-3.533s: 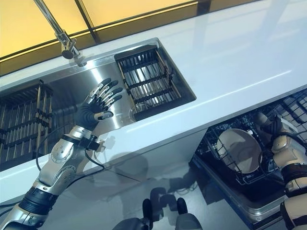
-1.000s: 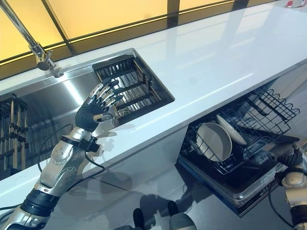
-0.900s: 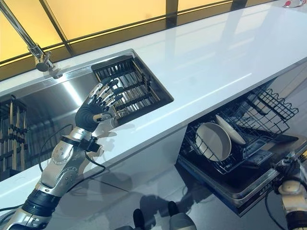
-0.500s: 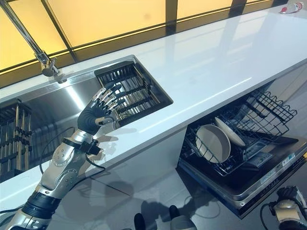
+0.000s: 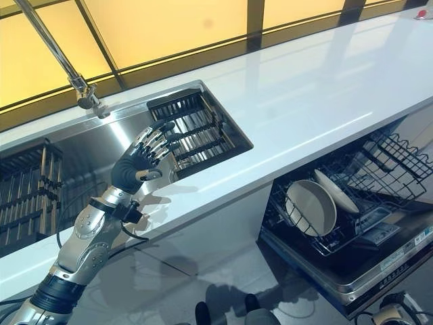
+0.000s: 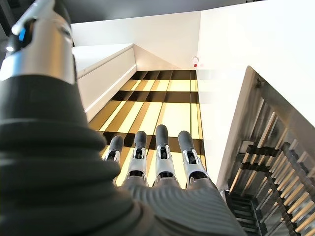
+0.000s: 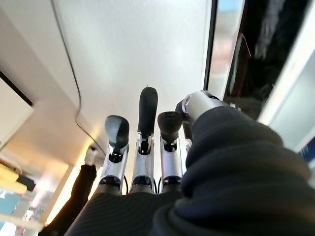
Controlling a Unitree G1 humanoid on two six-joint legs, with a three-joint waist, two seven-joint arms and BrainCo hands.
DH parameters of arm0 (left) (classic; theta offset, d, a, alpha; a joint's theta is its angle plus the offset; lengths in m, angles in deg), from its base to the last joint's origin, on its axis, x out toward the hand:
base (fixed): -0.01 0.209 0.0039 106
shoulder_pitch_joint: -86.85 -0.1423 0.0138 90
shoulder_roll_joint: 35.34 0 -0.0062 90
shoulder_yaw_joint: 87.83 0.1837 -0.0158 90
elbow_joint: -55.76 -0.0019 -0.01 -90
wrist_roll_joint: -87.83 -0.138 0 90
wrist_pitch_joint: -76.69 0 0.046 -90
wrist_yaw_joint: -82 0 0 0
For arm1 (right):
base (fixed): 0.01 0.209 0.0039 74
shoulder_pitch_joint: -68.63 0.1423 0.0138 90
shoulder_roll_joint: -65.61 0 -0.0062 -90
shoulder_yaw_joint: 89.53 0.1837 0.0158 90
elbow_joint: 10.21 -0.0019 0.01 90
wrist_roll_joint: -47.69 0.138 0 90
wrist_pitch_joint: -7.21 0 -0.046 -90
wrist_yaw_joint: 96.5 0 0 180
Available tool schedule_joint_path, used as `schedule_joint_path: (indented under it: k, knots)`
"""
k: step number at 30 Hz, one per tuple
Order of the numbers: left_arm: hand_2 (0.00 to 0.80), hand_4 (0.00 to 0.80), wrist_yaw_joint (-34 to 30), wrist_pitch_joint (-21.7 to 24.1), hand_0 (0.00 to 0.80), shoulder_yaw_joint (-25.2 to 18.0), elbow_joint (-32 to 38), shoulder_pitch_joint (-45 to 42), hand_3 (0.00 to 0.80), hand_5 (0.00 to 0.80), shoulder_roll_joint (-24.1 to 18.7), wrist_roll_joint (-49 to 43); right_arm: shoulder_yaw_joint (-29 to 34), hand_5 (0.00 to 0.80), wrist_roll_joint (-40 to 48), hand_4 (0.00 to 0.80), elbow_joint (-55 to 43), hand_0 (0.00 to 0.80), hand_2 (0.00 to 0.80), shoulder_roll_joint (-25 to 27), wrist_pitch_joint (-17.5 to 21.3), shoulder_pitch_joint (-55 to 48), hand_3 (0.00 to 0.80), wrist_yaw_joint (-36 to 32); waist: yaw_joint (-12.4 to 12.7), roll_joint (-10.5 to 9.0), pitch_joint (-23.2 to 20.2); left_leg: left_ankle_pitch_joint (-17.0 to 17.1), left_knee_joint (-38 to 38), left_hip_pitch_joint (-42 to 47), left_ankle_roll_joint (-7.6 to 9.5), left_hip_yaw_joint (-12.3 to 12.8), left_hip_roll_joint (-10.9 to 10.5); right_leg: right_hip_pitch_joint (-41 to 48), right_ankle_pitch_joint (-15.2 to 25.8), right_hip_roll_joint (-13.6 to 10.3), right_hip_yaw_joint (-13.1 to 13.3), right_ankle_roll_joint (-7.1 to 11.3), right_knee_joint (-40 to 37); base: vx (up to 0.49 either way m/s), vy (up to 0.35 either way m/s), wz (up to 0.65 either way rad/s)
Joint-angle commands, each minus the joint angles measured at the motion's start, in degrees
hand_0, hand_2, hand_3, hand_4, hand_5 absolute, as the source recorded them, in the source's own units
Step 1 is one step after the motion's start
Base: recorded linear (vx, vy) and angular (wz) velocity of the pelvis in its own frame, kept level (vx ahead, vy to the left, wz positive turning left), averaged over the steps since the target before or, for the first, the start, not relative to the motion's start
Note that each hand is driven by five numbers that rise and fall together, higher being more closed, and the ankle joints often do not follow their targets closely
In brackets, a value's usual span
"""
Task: Take plates into dishwasher
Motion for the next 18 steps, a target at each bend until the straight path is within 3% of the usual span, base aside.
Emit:
schedule_joint_path:
  k: [1, 6, 10, 18]
  knots:
    - [0.0, 0.0, 0.0, 2.5, 0.0, 0.6, 4.3, 4.0, 0.0, 0.0, 0.8, 0.1, -3.4, 0.8, -0.9, 0.8, 7.1, 0.8, 0.8, 1.7, -4.1, 7.2, 0.8, -1.1, 2.9, 1.5, 2.3, -6.2, 0.4, 2.3, 3.18, -1.2, -2.0, -1.7, 0.3, 2.6, -2.2, 0.39, 0.5, -0.05, -0.03, 0.01]
    - [0.0, 0.0, 1.0, 3.5, 0.0, 1.4, 5.5, 5.0, 0.0, 0.0, 0.5, 0.8, -6.1, 0.8, -0.7, 0.8, 11.8, 0.8, 0.8, 1.5, -8.0, 10.2, 0.8, -7.9, 3.5, 4.03, 4.3, -5.3, 0.4, 1.1, 2.92, -1.8, -2.4, -2.5, 0.3, 1.9, -3.3, 0.23, 0.5, -0.057, -0.004, 0.1]
    - [0.0, 0.0, 1.4, 3.2, 0.0, 2.5, 6.1, 5.9, 0.0, 0.0, 0.8, 0.8, -7.6, 0.8, 2.5, 0.8, 13.0, 0.8, 0.8, -0.2, -6.3, 11.2, 0.8, -7.4, 3.8, 5.29, 5.2, -5.1, 0.4, 0.7, 2.94, -2.4, -2.8, -2.7, 0.3, 1.3, -4.2, 0.24, 0.5, -0.041, -0.005, 0.13]
    - [0.0, 0.0, 3.3, 3.9, 0.0, 4.2, 6.1, 9.1, 0.0, 0.0, 1.8, -0.5, -8.4, 0.8, 6.0, 0.8, 13.4, 0.8, 0.8, -2.1, -8.7, 15.7, 0.8, -12.3, 3.5, 8.82, 7.8, -4.4, 0.4, -1.0, 3.0, -2.4, -3.8, -4.6, 0.5, 0.3, -4.4, -0.11, 0.5, -0.069, 0.003, 0.0]
